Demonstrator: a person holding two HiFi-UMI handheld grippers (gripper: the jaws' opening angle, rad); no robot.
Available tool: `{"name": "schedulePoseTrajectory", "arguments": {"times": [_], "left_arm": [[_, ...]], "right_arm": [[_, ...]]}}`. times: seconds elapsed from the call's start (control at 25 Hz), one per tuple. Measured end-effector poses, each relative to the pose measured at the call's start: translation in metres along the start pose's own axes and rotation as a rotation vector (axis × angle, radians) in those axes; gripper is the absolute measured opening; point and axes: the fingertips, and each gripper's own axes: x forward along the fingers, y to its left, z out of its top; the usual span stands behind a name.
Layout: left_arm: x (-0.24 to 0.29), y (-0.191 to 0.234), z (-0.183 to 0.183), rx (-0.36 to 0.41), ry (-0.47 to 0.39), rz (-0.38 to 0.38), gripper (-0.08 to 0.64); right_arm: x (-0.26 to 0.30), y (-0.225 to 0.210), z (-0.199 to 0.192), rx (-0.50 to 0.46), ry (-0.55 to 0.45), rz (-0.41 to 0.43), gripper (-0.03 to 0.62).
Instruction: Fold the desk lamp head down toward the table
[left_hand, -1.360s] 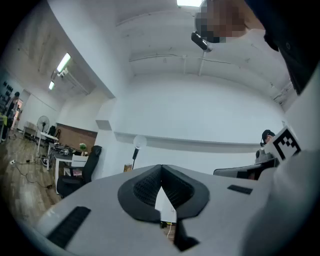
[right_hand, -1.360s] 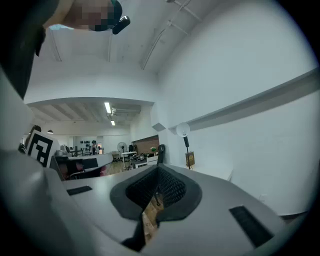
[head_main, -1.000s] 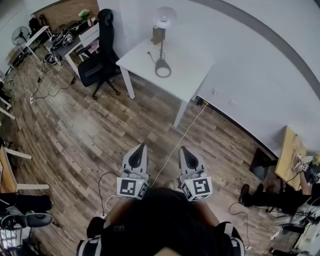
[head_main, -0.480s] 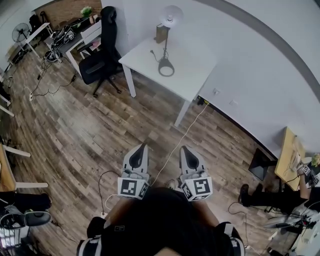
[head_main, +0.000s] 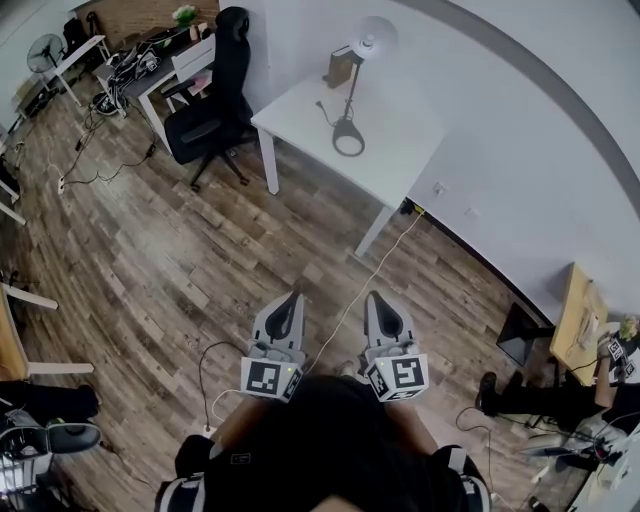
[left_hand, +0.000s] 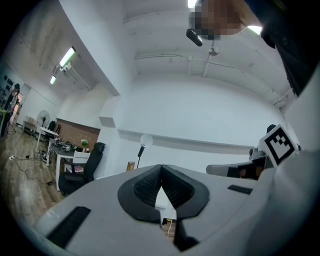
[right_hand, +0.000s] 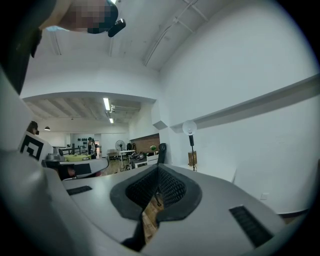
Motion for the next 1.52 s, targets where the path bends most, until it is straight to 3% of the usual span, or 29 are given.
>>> {"name": "schedulePoseTrajectory", "arguments": {"times": [0.24,0.6,0.96,1.52], "left_arm": [[-0.004,0.035,-0.002,-0.019,-0.003,0.012,0.025],[0.023,0.065,-0.016,-0.043,0.021,0.050,0.025],[0.106,0.070,-0.014,-0.003,0.019,0.078,0.025],[0.279,0.045,-0.002,0.055,0.005,0.101,0.025]], "right_arm": [[0.016,0.021,-0.009,-0.005,0.031,-0.014,0.012],[0.055,0.012,-0.013,0.004,0.041,0.005,0.012],[0.126,-0.048,-0.002,0.018,0.007,0.056,0.012],[0.218,-0.183,0.026,0.037,-0.007,0.127,0.012]]}}
